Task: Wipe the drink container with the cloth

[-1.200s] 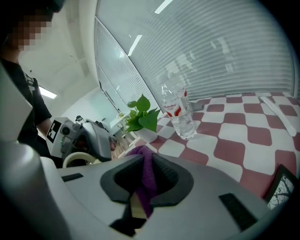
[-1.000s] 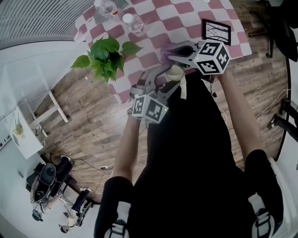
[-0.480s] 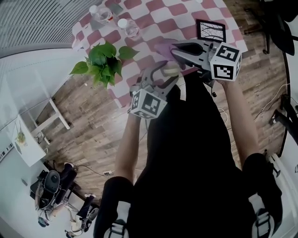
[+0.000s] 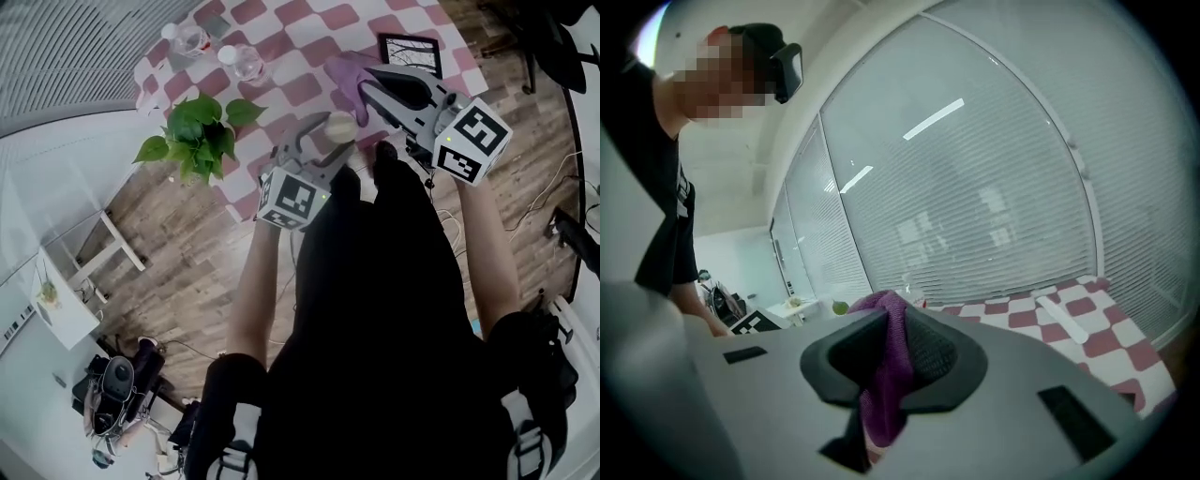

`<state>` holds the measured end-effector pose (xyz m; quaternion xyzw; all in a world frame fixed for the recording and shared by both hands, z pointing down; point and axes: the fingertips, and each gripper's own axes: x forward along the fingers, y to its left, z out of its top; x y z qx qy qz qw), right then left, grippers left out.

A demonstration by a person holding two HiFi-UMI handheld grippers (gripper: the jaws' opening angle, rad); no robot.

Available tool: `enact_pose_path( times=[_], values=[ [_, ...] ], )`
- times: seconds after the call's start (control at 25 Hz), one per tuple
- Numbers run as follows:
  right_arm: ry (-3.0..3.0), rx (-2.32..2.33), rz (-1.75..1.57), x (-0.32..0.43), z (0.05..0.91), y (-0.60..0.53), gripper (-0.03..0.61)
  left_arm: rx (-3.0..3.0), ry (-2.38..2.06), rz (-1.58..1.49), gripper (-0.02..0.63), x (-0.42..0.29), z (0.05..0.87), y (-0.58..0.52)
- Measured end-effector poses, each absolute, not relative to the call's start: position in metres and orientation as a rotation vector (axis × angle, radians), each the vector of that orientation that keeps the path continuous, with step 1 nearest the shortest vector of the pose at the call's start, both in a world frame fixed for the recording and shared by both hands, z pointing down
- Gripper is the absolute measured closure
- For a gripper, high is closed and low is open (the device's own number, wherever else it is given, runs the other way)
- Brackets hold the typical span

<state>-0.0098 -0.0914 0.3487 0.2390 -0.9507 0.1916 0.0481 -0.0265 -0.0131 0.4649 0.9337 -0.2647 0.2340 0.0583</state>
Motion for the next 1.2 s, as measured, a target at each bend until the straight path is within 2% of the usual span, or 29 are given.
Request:
enact_pose_path(
  times=[0.8, 1.04, 1.08, 1.2],
  values=[
    [-2.833, 0.941, 0.497, 0.089, 0.338, -0.066, 0.511, 2.633, -1.103, 0.6, 0.325, -0.027, 0.457, -0.026],
    [-2.857, 0.869, 0.502, 0.11, 0.328, -0.05, 0.511, 2.487, -1.332, 0.43, 0.328, -0.044, 0.432, -0.01],
    [-2.867, 0.852, 0.5, 0.112, 0.326, -0.047, 0.511, 2.467, -1.374, 0.4, 0.341, -0.046, 0.426, -0.005],
    [-2.898, 0.805, 0.461, 0.116, 0.321, -0.036, 0.515, 2.42, -1.498, 0.308, 0.47, -0.052, 0.402, 0.011]
  ],
)
